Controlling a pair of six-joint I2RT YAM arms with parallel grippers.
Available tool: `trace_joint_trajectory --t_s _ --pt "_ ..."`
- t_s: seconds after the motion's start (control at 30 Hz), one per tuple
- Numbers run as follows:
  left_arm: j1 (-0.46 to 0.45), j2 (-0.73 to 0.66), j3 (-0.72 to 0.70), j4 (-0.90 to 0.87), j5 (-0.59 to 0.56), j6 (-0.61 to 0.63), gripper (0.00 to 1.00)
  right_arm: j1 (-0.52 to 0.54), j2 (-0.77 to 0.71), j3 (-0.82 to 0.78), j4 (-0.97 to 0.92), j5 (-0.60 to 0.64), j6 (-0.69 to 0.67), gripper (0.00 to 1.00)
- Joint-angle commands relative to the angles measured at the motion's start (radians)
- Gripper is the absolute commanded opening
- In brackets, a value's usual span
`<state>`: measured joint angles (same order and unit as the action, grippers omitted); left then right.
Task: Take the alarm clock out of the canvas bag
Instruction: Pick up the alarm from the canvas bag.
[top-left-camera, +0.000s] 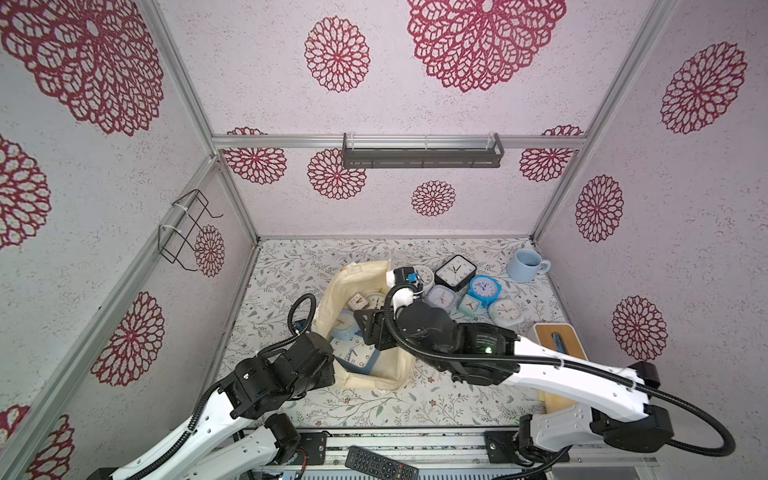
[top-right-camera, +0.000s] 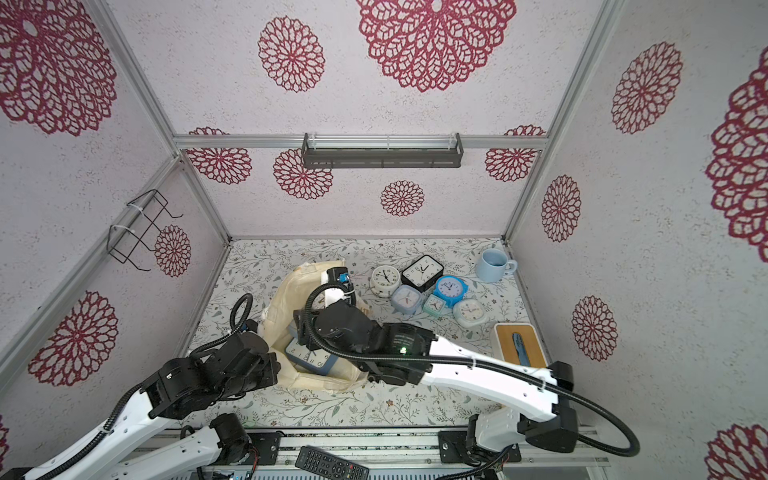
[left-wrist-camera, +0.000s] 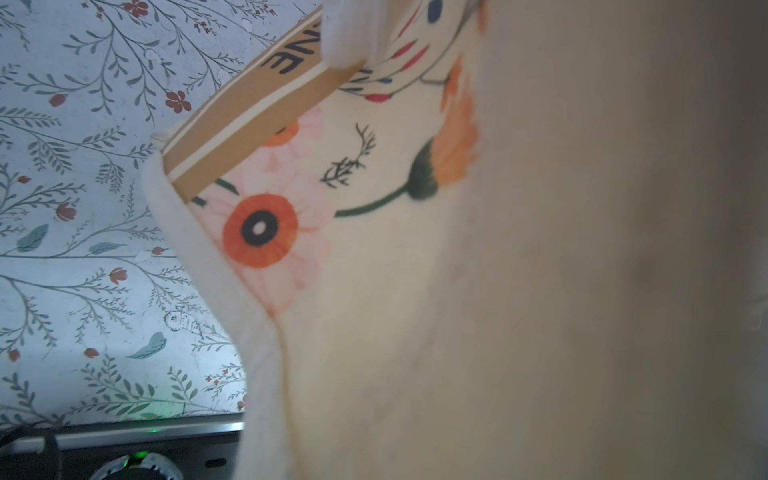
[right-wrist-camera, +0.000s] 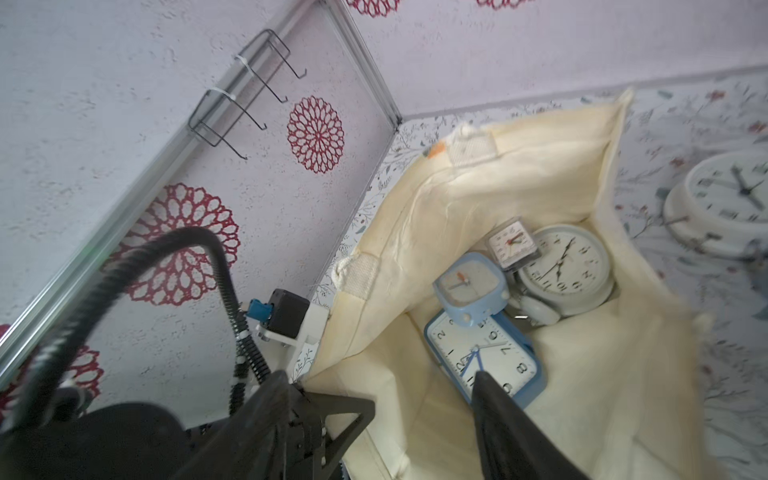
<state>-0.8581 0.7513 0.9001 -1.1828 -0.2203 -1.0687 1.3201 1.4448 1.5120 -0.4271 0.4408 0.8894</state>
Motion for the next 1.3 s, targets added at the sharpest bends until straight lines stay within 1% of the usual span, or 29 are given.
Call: trace_joint_trajectory --t_s 0.0,0.1,0.2,0.3,0.37,0.4,0.47,0.5,0.6,0.7,0.8,0.87,1.27 --pt "-0.013 -0.006 -0.015 -0.024 -0.03 -0.026 0.0 -0.012 0.078 -0.02 0.054 -0.02 0.199 0.71" --pt "-0.017 -0.002 -0.01 -0.019 -0.033 -0.026 0.0 -0.027 0.126 -0.04 0.097 0.019 0.335 0.72" --pt "-0.021 0.0 -0.007 -0.01 -0.033 -0.019 0.0 -0.052 0.149 -0.116 0.175 0.043 0.479 0.73" --pt "-0.025 0.009 -0.01 0.006 -0.03 -0.009 0.0 -0.08 0.188 -0.179 0.247 0.047 0.581 0.74" --pt "-0.03 0.017 -0.013 0.017 -0.028 -0.004 0.0 -0.103 0.228 -0.202 0.318 0.03 0.607 0.74" --pt "-0.032 0.021 -0.015 0.02 -0.027 0.001 0.0 -0.105 0.254 -0.202 0.334 0.012 0.635 0.74" --pt "-0.037 0.025 -0.015 0.021 -0.031 0.001 0.0 -0.146 0.306 -0.189 0.368 -0.026 0.658 0.74" --pt "-0.039 0.025 -0.017 0.021 -0.03 0.001 0.0 -0.151 0.329 -0.178 0.363 -0.027 0.678 0.75" --pt "-0.044 0.02 -0.021 0.028 -0.028 0.004 0.0 -0.159 0.379 -0.184 0.386 0.001 0.709 0.75" --pt "-0.051 0.019 -0.032 0.034 -0.017 0.004 0.0 -0.162 0.41 -0.231 0.448 0.039 0.761 0.76" --pt "-0.056 0.019 -0.049 0.038 -0.004 0.003 0.0 -0.174 0.446 -0.255 0.524 0.036 0.766 0.77" --pt "-0.059 0.022 -0.056 0.043 0.002 0.003 0.0 -0.181 0.469 -0.257 0.564 0.031 0.743 0.77" --pt "-0.067 0.02 -0.079 0.038 0.01 0.003 0.0 -0.217 0.554 -0.263 0.637 -0.029 0.689 0.78"
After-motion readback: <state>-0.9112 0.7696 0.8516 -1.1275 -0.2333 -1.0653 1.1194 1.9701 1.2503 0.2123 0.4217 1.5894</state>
